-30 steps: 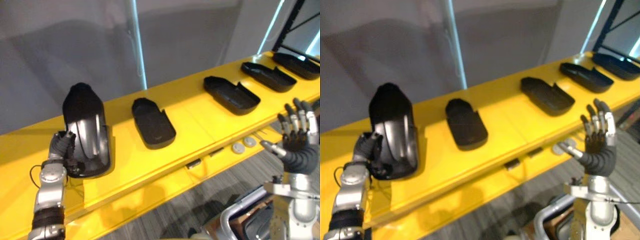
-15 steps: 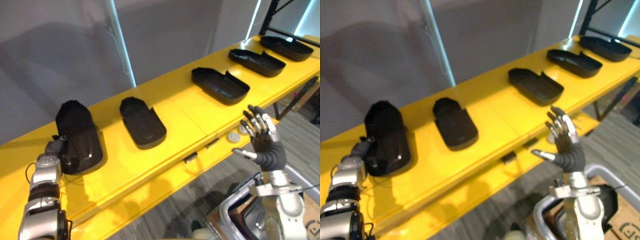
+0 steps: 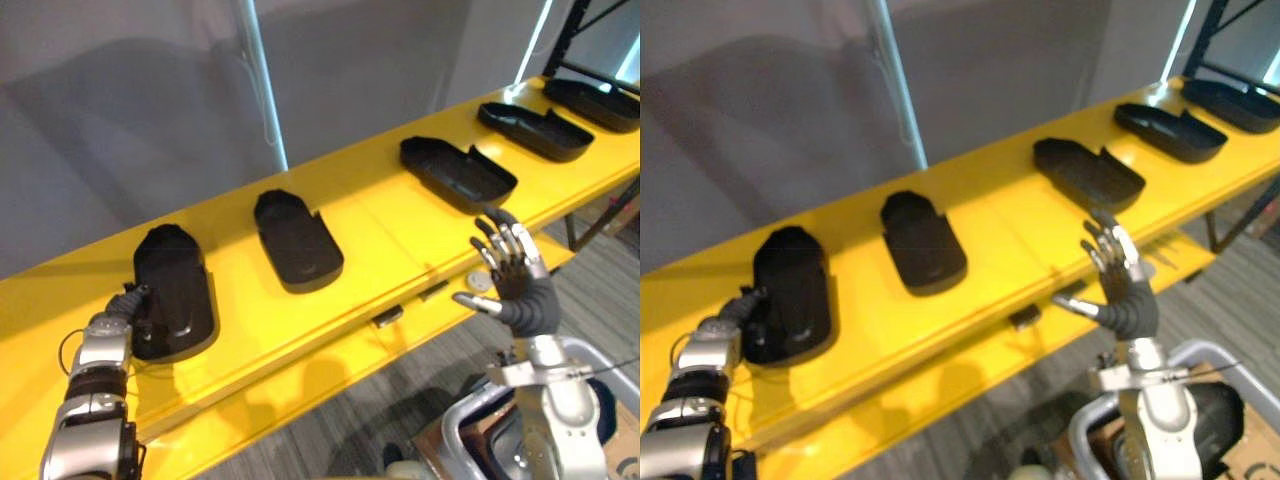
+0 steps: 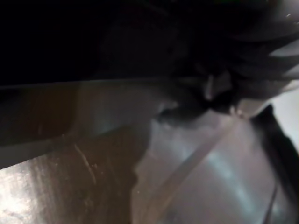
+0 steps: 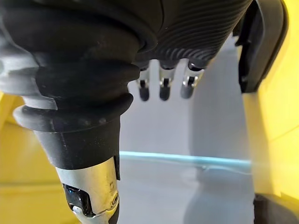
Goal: Walk over and take plastic housings, then place them on the shelf
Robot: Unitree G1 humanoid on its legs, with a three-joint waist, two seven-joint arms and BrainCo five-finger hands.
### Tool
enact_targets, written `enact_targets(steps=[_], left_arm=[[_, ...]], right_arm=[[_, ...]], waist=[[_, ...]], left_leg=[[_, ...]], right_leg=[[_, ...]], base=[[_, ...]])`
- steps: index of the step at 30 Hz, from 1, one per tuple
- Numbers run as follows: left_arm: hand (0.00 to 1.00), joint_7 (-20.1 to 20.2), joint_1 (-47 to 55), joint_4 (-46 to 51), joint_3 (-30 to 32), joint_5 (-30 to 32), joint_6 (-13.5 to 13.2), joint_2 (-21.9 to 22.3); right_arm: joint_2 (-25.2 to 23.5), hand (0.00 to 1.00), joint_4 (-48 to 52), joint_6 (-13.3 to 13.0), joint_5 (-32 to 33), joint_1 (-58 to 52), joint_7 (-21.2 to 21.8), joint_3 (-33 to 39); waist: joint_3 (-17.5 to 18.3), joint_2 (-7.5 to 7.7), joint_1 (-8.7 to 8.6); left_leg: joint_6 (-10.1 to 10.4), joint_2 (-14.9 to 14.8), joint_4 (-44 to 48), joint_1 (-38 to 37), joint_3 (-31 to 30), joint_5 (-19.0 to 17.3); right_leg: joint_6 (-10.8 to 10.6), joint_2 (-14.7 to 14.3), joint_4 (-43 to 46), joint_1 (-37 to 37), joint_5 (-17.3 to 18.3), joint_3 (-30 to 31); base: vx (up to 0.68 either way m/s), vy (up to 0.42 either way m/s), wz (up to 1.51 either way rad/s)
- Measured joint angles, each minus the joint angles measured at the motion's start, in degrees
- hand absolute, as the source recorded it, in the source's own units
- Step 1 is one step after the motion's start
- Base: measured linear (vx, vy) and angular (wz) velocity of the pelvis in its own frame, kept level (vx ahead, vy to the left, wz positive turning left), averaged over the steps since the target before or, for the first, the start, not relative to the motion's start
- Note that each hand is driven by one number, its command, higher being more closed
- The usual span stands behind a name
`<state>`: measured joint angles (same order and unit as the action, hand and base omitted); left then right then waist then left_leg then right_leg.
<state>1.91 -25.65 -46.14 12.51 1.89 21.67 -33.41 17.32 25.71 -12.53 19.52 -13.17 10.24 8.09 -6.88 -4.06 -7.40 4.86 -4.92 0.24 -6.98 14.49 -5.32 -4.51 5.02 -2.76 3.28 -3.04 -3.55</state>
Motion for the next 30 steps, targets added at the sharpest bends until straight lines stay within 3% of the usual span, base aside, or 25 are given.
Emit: enact_targets(steps=[5,10,18,19,30], left_arm=[[1.00,0.61,-0.03,0.00,0.01,0.45,-0.52,-0.03],[1.00,0.19,-0.03,0.00,0.00,0.37,-2.80,-0.04],[1.00,-1.03,-0.03,-0.03,0.00,0.16,-2.80,-0.17],[0.00,-1.03,-0.03,-0.06,-0.01,0.13,-2.80,-0.31],[0.00,-1.60,-0.03,-1.27,-0.04,-1.97,-2.98,-2.05]], right_arm=[[0.62,0.00,-0.44,0.00,0.00,0.10,-0.36,-1.99],[0.62,0.00,-0.92,0.00,0.01,0.18,-0.38,-2.45],[0.63,0.00,-1.67,0.03,0.49,0.14,-0.06,-2.11],[0.63,0.00,-1.67,0.03,0.54,0.14,0.11,-2.00],[0.63,0.00,-1.59,0.03,0.69,0.18,1.07,-1.77]], waist=[[0.34,0.61,0.22],[0.56,1.63,0.30],[0.56,1.76,0.19],[0.56,1.77,0.18],[0.36,2.44,-0.39]], left_leg=[[0.05,-0.01,-0.07,0.02,-0.65,0.19],[0.09,0.02,-0.88,0.03,-1.42,0.85],[0.14,0.04,-1.28,-0.13,-1.12,0.90],[0.14,0.05,-1.39,-0.20,-1.02,0.91],[0.18,0.13,-1.86,-0.97,0.08,1.04]], right_leg=[[0.01,0.01,-0.27,0.46,-0.01,-0.77],[0.17,-0.04,-0.81,0.76,-0.21,-1.24],[0.16,-0.09,-0.85,0.68,-0.24,-1.04],[0.16,-0.10,-0.87,0.66,-0.24,-0.96],[0.07,-0.10,-0.87,0.69,-0.30,-0.29]], base=[[-0.01,-0.005,0.06],[-0.01,-0.011,0.07],[0.00,0.000,0.00],[0.00,0.002,-0.04],[0.00,0.002,-0.04]])
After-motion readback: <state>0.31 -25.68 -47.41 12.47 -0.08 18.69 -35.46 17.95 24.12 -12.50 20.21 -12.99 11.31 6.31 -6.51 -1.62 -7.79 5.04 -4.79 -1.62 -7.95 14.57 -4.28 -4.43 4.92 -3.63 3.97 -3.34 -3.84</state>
